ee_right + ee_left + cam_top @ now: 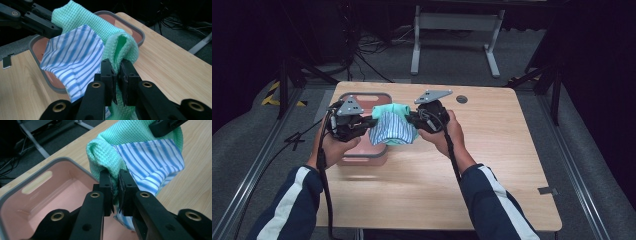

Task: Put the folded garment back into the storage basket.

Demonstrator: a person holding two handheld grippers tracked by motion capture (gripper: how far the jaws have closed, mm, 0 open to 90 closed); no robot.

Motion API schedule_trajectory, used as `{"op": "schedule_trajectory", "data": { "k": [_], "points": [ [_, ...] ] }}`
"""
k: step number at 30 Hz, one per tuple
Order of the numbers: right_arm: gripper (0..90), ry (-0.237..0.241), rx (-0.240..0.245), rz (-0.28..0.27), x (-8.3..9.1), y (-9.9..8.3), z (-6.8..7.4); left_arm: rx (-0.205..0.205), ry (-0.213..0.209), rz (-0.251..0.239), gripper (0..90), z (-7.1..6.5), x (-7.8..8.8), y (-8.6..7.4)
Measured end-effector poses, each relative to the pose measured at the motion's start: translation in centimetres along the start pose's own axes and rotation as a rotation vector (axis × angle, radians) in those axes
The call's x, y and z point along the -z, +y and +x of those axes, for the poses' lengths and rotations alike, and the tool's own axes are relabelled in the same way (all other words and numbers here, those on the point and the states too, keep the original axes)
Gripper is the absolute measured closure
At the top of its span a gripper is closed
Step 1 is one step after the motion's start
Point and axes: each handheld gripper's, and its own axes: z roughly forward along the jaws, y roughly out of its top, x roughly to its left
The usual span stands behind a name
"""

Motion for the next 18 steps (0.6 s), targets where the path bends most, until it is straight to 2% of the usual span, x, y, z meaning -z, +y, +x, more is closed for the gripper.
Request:
{"op": "schedule_trajectory", "data": {
  "k": [8, 11, 13, 15, 18],
  "points": [
    [82.0, 0.050, 0.023, -0.003, -2.4, 1.3, 1.7, 0.042, 0.050, 0.001, 82.7, 1.2, 1.9, -1.7],
    [82.0, 0.068, 0.028, -0.008, -3.1, 1.7, 2.3, 0.042, 0.064, 0.009, 82.7, 1.5, 2.1, -2.0],
    [82.0, 0.073, 0.039, -0.008, -3.5, 2.0, 2.7, 0.064, 0.085, 0.017, 82.7, 2.0, 2.5, -2.6],
    [82.0, 0.078, 0.042, -0.006, -3.8, 2.1, 2.9, 0.060, 0.090, 0.018, 82.7, 2.2, 2.6, -2.7],
    [82.0, 0.090, 0.041, -0.002, -4.6, 2.4, 3.2, 0.075, 0.108, 0.023, 82.7, 2.6, 3.1, -3.2]
  ]
}}
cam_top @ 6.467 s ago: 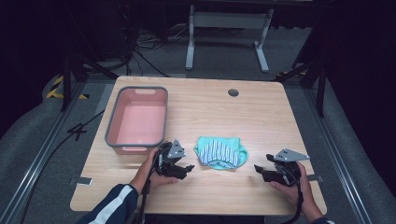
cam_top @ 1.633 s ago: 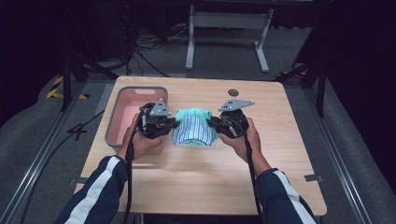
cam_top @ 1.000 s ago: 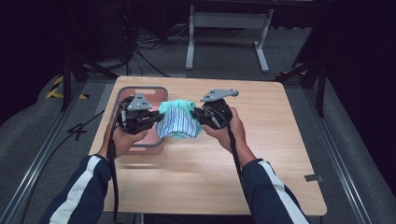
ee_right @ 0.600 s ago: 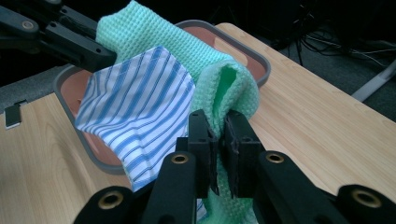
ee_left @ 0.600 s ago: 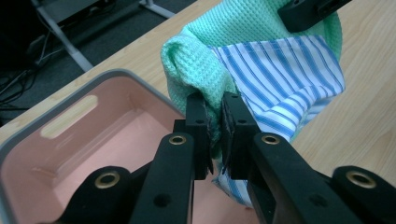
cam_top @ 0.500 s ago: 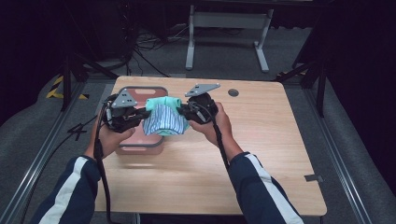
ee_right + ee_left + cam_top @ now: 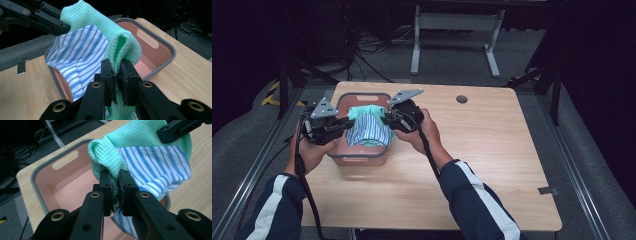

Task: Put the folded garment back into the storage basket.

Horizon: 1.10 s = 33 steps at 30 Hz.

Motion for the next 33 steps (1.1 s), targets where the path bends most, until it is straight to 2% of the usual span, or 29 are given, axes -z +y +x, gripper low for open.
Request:
{"op": "schedule_trajectory", "data": {
  "k": [8, 11, 13, 20, 33],
  "points": [
    [82.0, 0.017, 0.004, 0.003, -1.6, 0.5, 0.5, 0.002, 0.033, 0.013, 82.7, 0.8, 0.6, -0.6],
    [82.0, 0.017, 0.003, 0.003, -2.1, 0.6, 0.7, 0.020, 0.037, 0.012, 82.7, 1.0, 0.7, -0.7],
    [82.0, 0.018, 0.003, 0.005, -2.4, 0.7, 0.8, 0.009, 0.041, 0.017, 82.7, 1.2, 0.7, -0.7],
    [82.0, 0.018, 0.000, 0.016, -3.5, 0.6, 0.9, -0.002, 0.057, 0.039, 82.7, 1.5, 0.1, -0.9],
    [81.9, 0.031, -0.010, 0.039, -5.5, -0.1, 0.9, 0.008, 0.057, 0.085, 82.7, 2.2, -0.9, -2.0]
  ]
}}
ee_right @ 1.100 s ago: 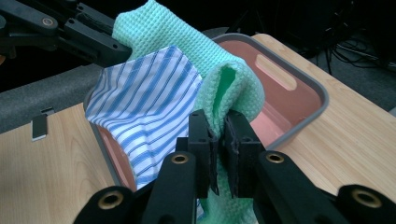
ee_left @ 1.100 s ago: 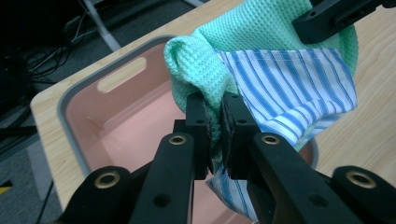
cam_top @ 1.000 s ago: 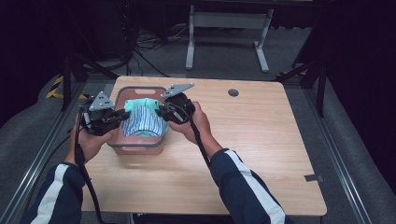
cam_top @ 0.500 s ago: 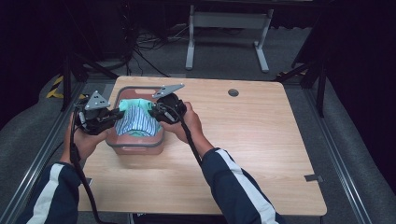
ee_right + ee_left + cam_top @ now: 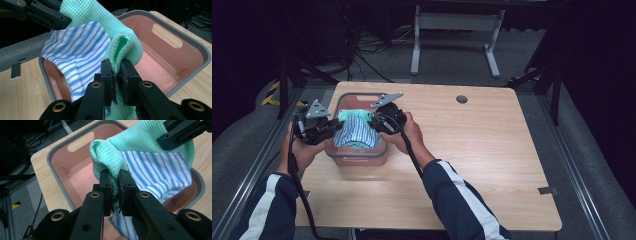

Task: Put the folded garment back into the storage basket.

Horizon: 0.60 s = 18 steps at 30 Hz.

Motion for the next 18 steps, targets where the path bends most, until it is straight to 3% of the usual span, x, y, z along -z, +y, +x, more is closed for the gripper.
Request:
{"op": "schedule_trajectory", "data": {
  "k": [18],
  "points": [
    [81.3, 0.019, 0.004, 0.066, -2.5, -1.4, -0.4, 0.010, 0.004, 0.050, 82.7, 0.1, -2.4, -1.7]
  ]
}}
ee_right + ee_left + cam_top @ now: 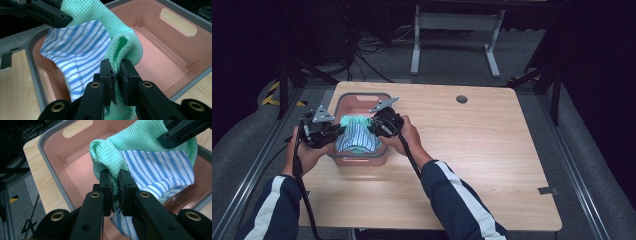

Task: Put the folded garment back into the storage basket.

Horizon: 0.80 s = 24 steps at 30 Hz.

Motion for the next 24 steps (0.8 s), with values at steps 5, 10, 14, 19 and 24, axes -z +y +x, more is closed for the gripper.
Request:
{"op": "schedule_trajectory", "data": {
  "k": [5, 10, 14, 19, 24],
  "points": [
    [81.0, -0.002, 0.005, 0.013, -0.4, -0.3, 0.0, 0.004, -0.004, 0.010, 82.7, 0.0, -0.5, -0.2],
    [80.6, -0.009, 0.018, 0.042, -0.8, -0.5, 0.0, -0.010, 0.001, 0.036, 82.6, -0.1, -0.8, -0.2],
    [80.0, -0.014, 0.027, 0.064, -1.1, -0.7, -0.1, -0.023, 0.006, 0.062, 82.4, -0.1, -1.0, -0.2],
    [77.7, -0.022, 0.029, 0.075, -1.3, -0.9, -0.2, -0.021, 0.016, 0.060, 81.5, -0.1, -1.3, -0.4],
    [73.0, -0.033, 0.019, 0.085, -1.1, -1.0, -0.5, -0.009, 0.023, 0.047, 72.4, 0.1, -1.1, -0.4]
  ]
}}
